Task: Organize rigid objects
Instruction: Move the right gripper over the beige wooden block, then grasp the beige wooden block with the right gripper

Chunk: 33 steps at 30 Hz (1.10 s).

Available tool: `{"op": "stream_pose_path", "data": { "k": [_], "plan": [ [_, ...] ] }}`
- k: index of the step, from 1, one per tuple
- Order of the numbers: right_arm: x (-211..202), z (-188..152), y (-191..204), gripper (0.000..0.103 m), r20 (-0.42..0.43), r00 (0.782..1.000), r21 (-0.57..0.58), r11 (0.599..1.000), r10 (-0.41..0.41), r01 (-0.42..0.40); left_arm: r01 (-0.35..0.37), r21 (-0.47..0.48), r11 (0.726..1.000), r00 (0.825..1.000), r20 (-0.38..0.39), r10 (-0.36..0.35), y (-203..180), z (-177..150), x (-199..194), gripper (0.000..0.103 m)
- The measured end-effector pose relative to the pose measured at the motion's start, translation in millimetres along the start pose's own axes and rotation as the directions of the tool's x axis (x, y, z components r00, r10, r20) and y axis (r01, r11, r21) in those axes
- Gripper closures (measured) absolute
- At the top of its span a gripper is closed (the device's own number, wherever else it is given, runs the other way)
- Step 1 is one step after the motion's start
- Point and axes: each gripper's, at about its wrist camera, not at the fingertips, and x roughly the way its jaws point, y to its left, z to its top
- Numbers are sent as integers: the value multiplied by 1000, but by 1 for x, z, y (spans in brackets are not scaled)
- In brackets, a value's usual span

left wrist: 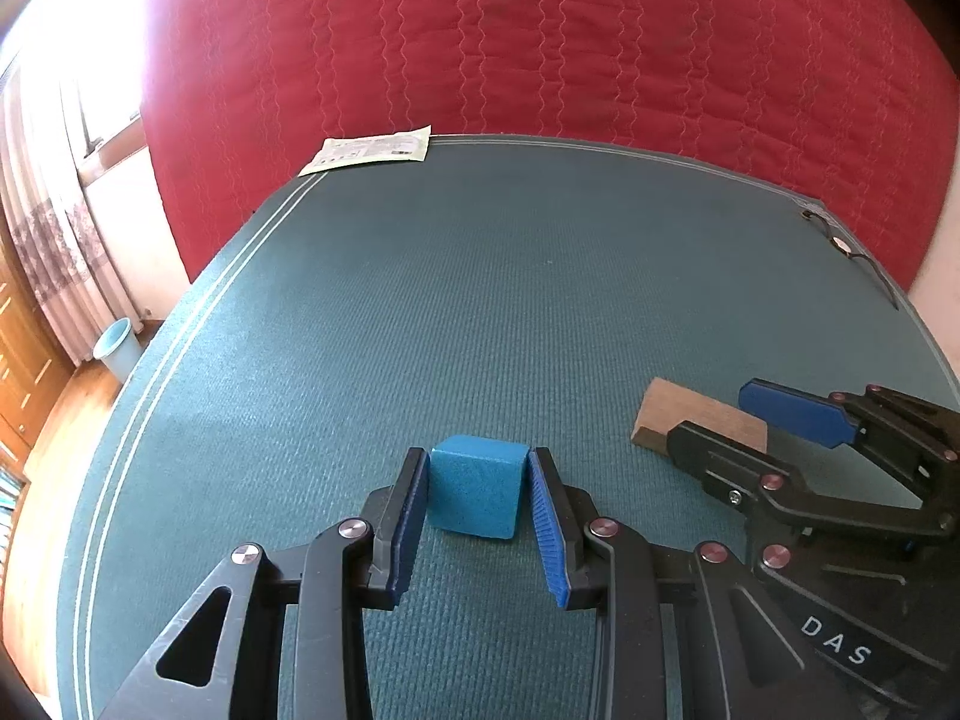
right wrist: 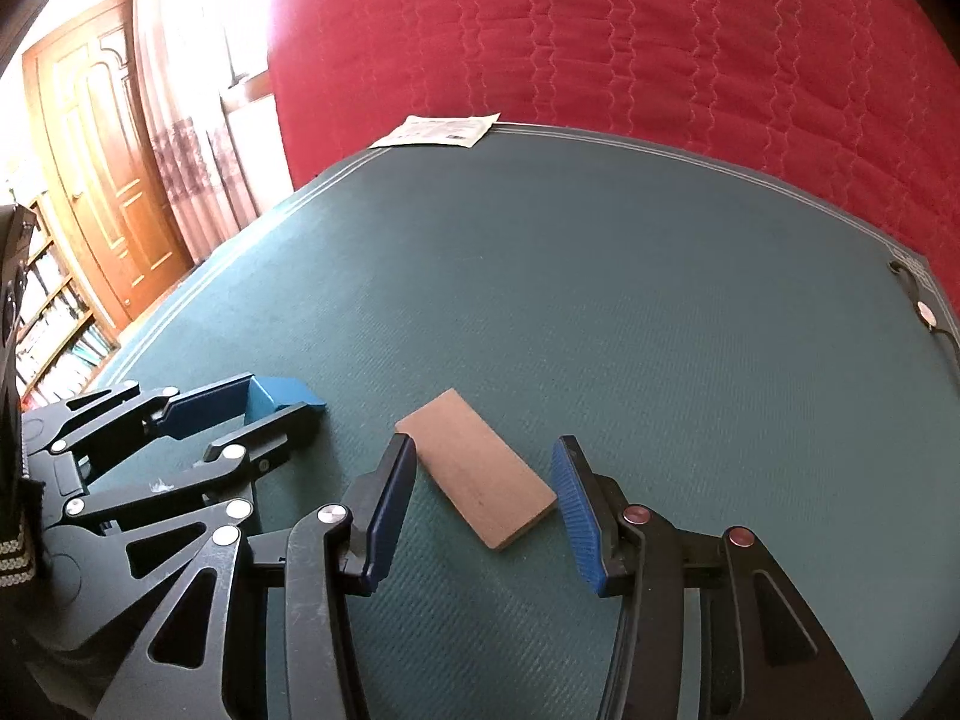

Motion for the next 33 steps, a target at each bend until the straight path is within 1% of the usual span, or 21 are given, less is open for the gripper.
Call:
{"op": "stream_pose_path", "data": {
  "k": [3,5,10,14,22,25,27,29,33],
  "plan": [
    [1,-1,2,54,-4,1000,-13,1000,-6,6,-4,-10,1000,1000,-1,4,2,0,0,68],
    [4,-4,2,54,-23,1000,-19,1000,-1,1,-7,-20,1000,1000,-4,7,3,0,1,68],
    [-1,-10,13,54,-22,1000,-63,998,-3,2,-12,-43,999,1000,-9,12,6,1,2,68],
    [0,-10,12,54,-21,1000,-57,998,6,-7,-15,-47,999,1000,-9,14,7,0,2,68],
    [7,-3,12,55,-19,999,-47,998,-35,34,-16,-52,999,1000,-11,16,8,1,2,68],
    [7,-2,13,62,-17,999,-51,998,-45,44,-14,-48,999,1000,-11,14,8,1,2,68],
    [7,-2,13,69,-16,998,-50,997,-60,59,-13,-45,999,1000,-10,12,8,0,2,68],
    [6,-2,11,74,-14,997,-29,996,-79,79,-12,-43,999,1000,-9,11,7,0,2,68],
    [1,-5,-1,75,-9,996,42,996,-83,83,-10,-32,999,1000,-4,10,4,0,0,68]
  ]
}}
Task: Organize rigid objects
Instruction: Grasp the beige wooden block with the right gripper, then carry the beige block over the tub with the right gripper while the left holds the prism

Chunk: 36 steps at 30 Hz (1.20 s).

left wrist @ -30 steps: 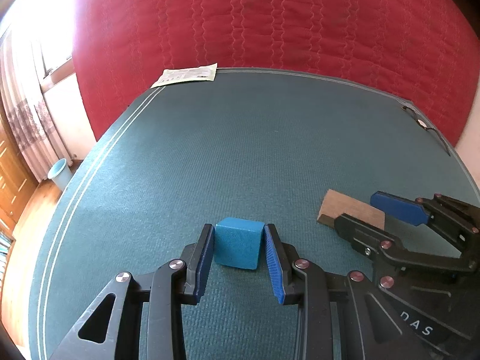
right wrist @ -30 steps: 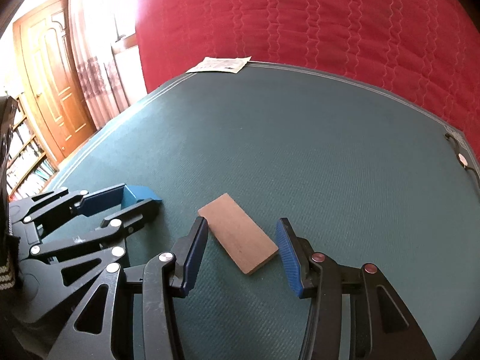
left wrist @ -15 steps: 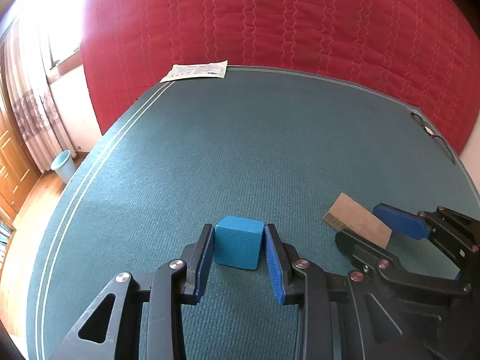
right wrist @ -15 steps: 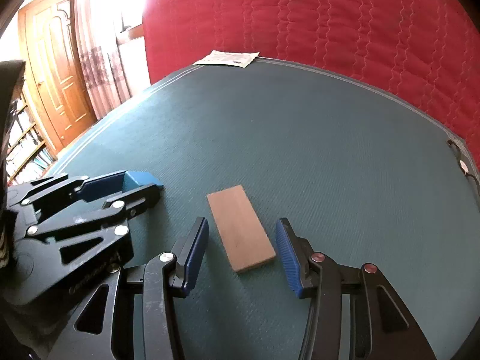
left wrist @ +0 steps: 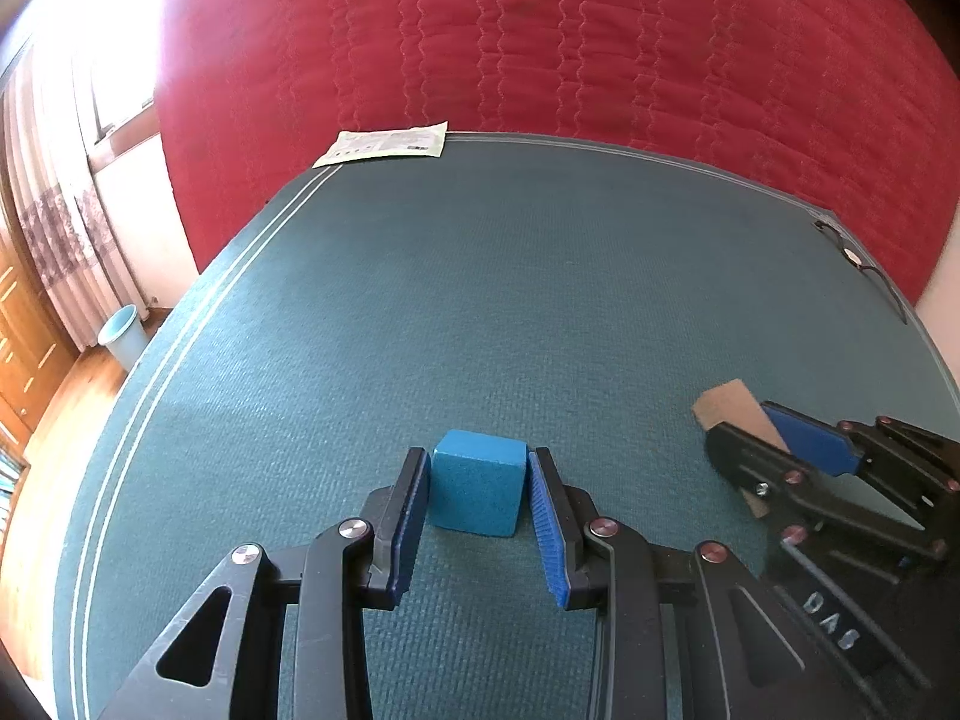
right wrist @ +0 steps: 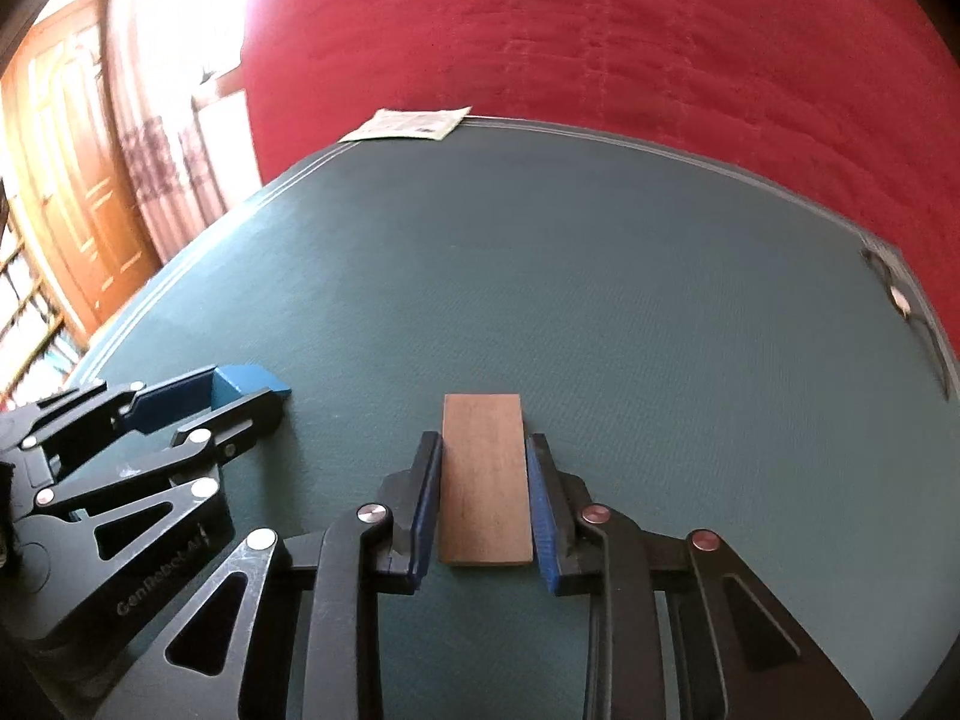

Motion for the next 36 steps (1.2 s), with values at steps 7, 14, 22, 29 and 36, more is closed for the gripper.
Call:
{"op": "stream_pose_path", "data": {
  "k": [7,14,22,29,36],
  "plan": [
    [-19,-17,-16,75,7,1000,81,997,0,0,7,19,1000,1000,17,-8,-4,-1,-4,68],
    [-49,-40,-25,75,33,999,131,991,9,-13,38,36,999,999,28,-39,-10,-3,-9,68],
    [-84,-65,-35,75,60,998,176,984,9,-19,133,79,988,990,32,-136,-26,-7,-22,68],
    [-109,-87,-43,75,65,998,228,973,2,-17,195,120,973,980,23,-199,-40,-12,-30,68],
    [-134,-102,-52,75,78,996,264,964,-35,13,261,147,954,964,6,-264,-50,-16,-36,68]
  ]
}}
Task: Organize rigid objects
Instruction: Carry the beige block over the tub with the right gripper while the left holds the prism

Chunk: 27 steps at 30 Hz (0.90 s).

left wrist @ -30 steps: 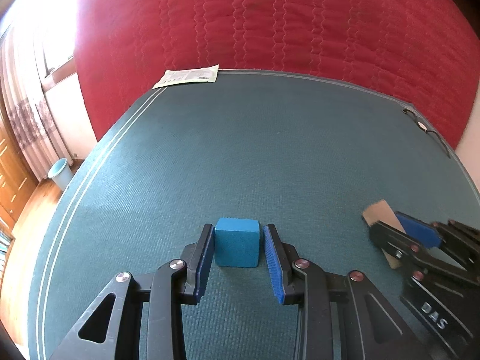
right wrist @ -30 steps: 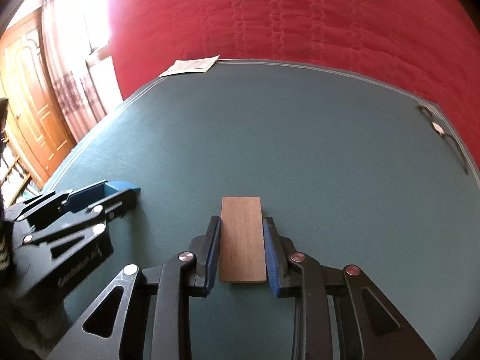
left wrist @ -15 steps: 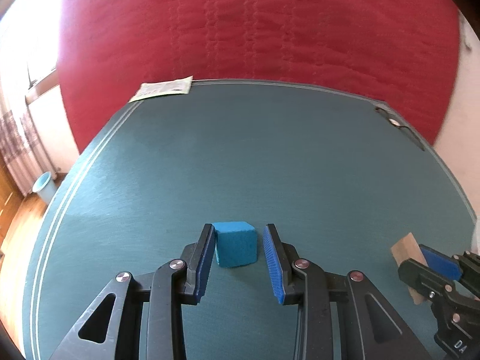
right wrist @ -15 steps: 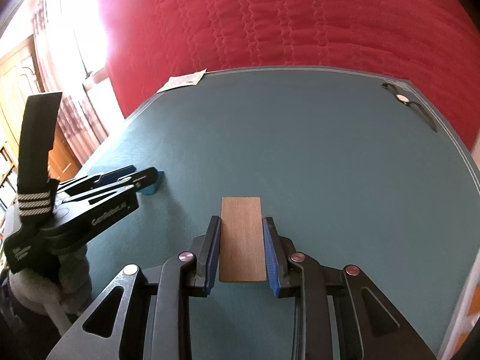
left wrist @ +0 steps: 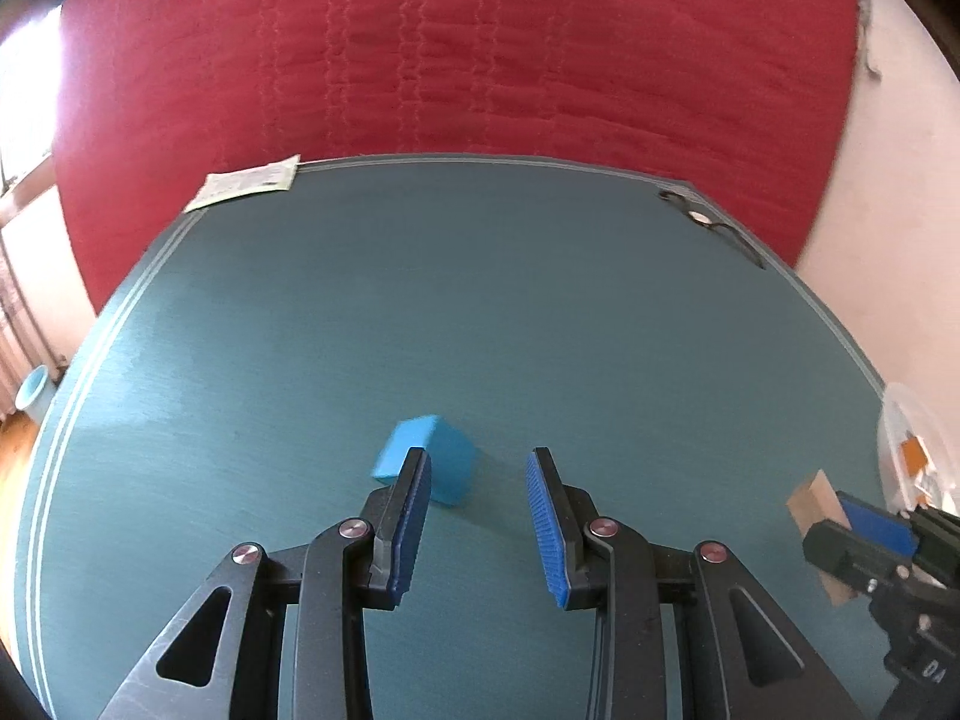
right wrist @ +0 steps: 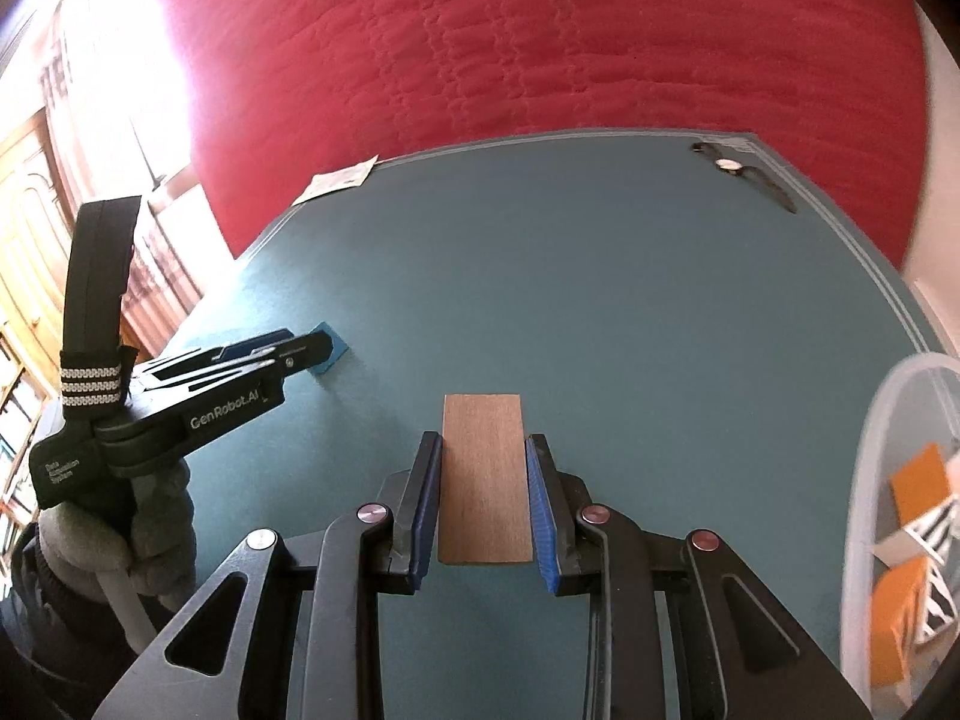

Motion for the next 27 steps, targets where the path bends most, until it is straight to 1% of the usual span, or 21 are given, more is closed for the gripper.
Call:
{"op": "stream_pose_path", "data": {
  "k": [8,15,22,24,27],
  "plan": [
    [-36,-5,-21,75,53,997,46,998,-55,53,104,0,995,995,-7,-104,-7,-3,-7,68],
    [-65,-8,-49,75,98,986,99,987,-138,128,156,16,988,988,-3,-156,-19,-7,-15,68],
    [-88,-17,-78,75,108,970,152,968,-217,199,179,42,983,984,4,-179,-28,-10,-23,69],
    [-93,-19,-85,75,110,967,169,963,-232,212,176,44,983,984,8,-176,-27,-10,-25,68],
    [-102,-21,-94,75,124,957,190,953,-262,236,151,27,988,988,23,-152,-17,-9,-30,68]
  ]
}}
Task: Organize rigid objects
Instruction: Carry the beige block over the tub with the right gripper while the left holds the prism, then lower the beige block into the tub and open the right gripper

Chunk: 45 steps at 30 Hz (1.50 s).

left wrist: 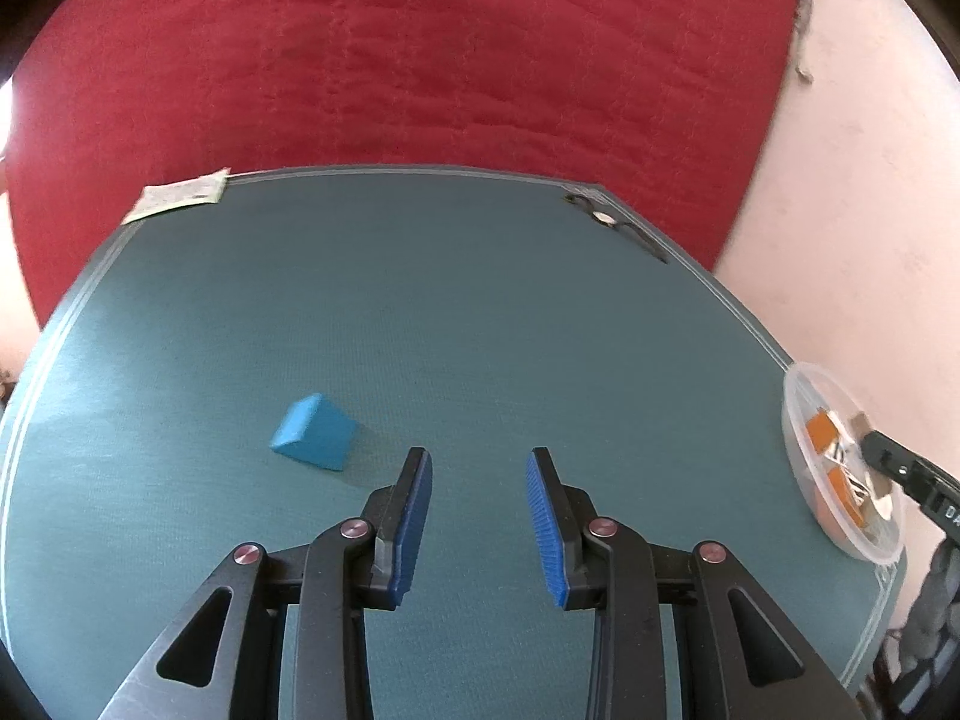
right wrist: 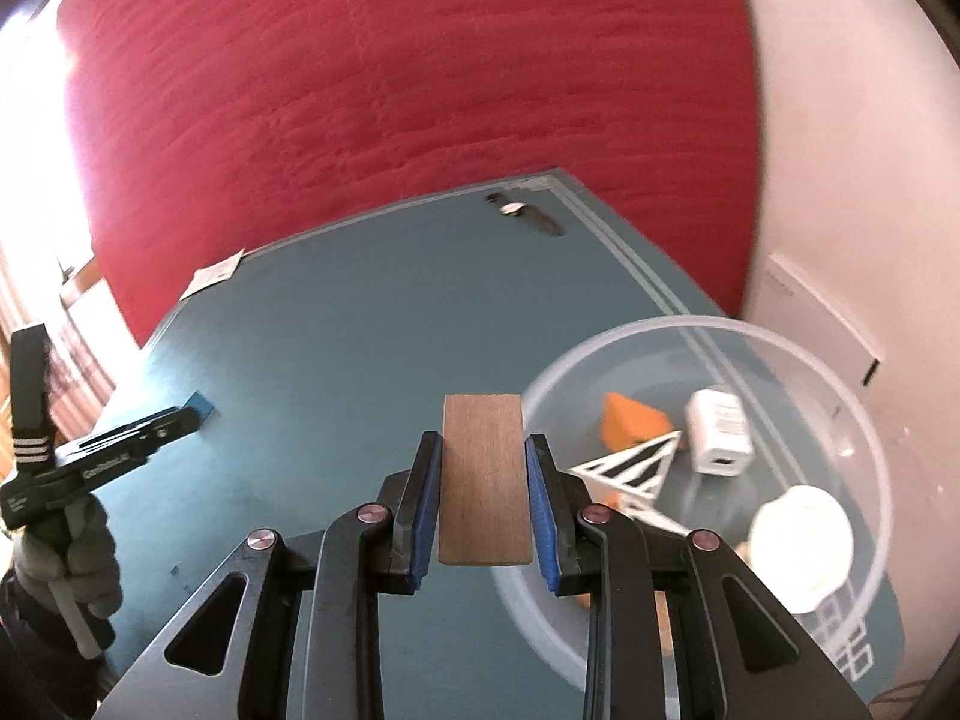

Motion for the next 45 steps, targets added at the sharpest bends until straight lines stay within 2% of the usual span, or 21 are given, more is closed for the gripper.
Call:
{"op": "stream_pose_path", "data": {
  "k": [6,11,15,19,22,25,33,40,45],
  "plan": [
    [-6,-1,-24,74,19,998,48,997,-64,63,-82,-79,993,996,13,83,38,5,-9,66],
    [-1,-3,-34,73,4,996,76,993,-88,88,-149,-96,984,989,-8,149,59,6,-5,66],
    [-3,-4,-36,63,21,994,74,992,-104,102,-171,-69,983,985,-35,169,62,5,3,66],
    [-5,-2,-38,63,35,993,82,991,-110,107,-174,-21,985,983,-56,173,56,7,14,66],
    [-4,-3,-40,62,32,993,86,991,-109,106,-199,40,979,976,-78,201,52,6,21,63],
    [-3,-4,-41,62,28,994,88,991,-105,102,-213,62,975,973,-82,217,55,4,20,63],
    [1,-5,-38,62,18,996,81,993,-89,87,-281,172,944,953,-62,296,53,4,26,60],
    [-1,-8,-37,62,22,996,79,994,-81,79,-285,205,936,949,-76,306,47,20,49,59],
    [1,-9,-38,62,12,997,81,994,-75,74,-275,198,941,952,-79,295,49,28,58,59]
  ]
}}
